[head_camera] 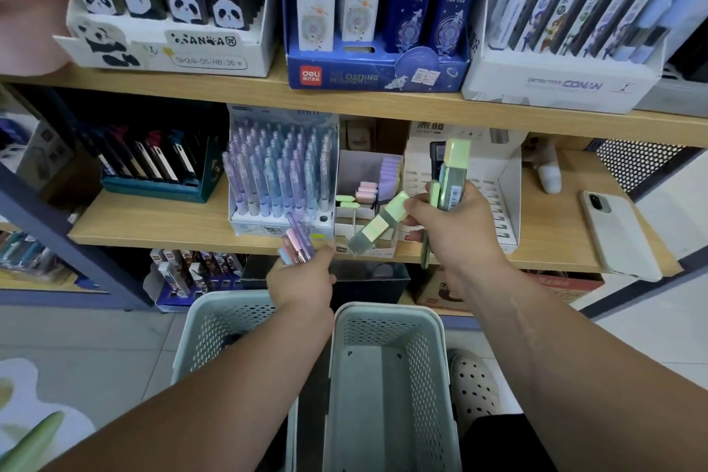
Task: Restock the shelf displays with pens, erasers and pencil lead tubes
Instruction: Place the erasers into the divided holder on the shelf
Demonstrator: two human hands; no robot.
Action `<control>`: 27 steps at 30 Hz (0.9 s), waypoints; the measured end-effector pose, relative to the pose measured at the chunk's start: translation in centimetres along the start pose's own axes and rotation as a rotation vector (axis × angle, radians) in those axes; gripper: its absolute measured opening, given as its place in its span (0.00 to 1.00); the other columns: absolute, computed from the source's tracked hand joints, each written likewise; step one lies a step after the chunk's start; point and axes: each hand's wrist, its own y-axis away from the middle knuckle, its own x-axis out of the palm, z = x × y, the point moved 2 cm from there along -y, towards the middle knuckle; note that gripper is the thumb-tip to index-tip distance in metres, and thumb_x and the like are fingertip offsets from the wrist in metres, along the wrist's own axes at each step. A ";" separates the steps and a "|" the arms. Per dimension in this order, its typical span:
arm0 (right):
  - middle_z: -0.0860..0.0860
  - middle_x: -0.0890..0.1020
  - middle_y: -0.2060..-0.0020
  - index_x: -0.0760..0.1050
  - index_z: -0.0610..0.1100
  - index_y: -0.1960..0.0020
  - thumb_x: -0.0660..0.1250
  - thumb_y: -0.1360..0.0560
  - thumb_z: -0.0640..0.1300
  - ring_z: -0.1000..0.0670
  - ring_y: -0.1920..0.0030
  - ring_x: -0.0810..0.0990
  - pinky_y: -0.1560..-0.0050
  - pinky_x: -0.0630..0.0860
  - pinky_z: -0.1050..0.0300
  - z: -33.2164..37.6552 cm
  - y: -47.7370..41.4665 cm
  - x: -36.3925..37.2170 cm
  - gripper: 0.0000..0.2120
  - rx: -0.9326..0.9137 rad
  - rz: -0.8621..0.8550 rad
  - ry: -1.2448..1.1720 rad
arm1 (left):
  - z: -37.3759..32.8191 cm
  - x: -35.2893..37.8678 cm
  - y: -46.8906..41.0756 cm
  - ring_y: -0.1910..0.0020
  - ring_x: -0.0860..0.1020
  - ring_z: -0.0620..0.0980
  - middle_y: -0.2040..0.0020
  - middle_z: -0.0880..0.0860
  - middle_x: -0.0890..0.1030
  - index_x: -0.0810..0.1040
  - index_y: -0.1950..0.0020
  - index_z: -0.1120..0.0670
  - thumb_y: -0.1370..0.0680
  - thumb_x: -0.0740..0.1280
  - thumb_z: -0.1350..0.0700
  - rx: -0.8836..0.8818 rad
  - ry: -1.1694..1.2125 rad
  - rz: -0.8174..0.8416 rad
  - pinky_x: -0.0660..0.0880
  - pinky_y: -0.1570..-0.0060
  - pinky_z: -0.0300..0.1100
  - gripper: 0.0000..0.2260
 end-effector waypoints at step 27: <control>0.53 0.82 0.59 0.75 0.48 0.49 0.74 0.27 0.41 0.50 0.58 0.80 0.53 0.79 0.46 1.2 2.6 2.0 0.11 -0.439 -0.013 0.401 | 0.7 -2.5 1.8 0.72 0.72 0.49 0.71 0.50 0.75 0.77 0.58 0.52 0.32 0.81 0.59 -0.008 -0.096 0.114 0.64 0.77 0.36 0.13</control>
